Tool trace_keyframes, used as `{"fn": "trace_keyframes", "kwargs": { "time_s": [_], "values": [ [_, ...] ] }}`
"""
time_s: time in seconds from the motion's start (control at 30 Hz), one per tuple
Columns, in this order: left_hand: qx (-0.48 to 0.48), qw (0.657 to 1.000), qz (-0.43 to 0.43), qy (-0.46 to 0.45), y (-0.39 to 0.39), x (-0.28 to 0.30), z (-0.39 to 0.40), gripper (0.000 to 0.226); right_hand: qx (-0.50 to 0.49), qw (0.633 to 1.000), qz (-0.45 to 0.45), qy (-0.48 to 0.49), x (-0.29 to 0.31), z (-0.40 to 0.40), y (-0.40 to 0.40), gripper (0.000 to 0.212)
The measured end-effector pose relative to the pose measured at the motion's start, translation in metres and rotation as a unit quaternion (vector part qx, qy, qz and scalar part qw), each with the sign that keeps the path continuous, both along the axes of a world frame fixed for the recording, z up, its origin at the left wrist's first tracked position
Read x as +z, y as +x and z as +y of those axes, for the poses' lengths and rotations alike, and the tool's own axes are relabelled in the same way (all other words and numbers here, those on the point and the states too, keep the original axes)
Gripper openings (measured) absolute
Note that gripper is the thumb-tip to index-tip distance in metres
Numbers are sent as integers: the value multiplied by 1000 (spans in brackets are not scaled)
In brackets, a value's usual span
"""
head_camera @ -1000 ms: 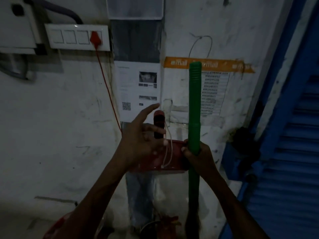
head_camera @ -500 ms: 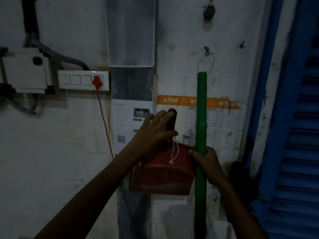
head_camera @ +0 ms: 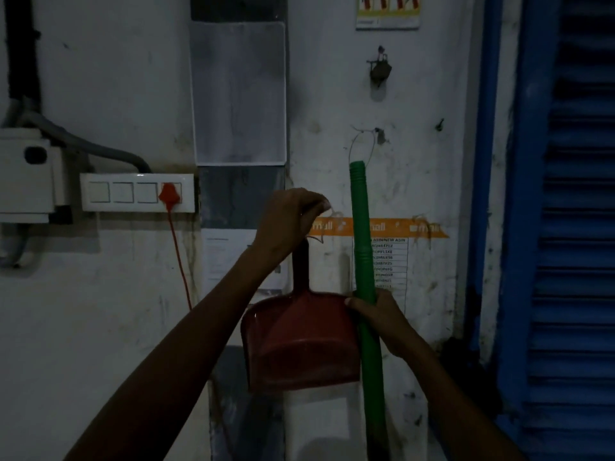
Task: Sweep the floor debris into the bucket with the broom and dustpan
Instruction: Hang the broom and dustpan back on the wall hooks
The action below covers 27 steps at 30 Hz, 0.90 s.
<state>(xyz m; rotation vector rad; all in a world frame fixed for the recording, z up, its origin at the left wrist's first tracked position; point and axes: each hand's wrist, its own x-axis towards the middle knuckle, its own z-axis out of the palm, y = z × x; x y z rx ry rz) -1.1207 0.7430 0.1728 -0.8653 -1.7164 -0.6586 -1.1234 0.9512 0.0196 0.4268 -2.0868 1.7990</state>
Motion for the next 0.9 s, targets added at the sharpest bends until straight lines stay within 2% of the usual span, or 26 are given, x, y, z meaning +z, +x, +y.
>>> {"fn": "trace_keyframes", "kwargs": {
  "time_s": [0.1,0.37,0.57,0.8,0.9],
  "values": [
    [-14,998,-55,18,-15,23,-5,27,-21,1000,8,-18,11,-10,-9,7],
    [-95,986,-136,-12,-59,54,0,24,-101,982,85,-135,68,-33,-33,24],
    [-109,982,-153,-11,-91,71,21,26,-115,973,136,-146,117,-45,-34,38],
    [-121,982,-143,-1,-108,93,44,24,-81,974,110,-180,167,-45,-44,45],
    [-133,980,-147,14,-117,101,52,26,-105,974,110,-169,179,-34,-48,27]
  ]
}}
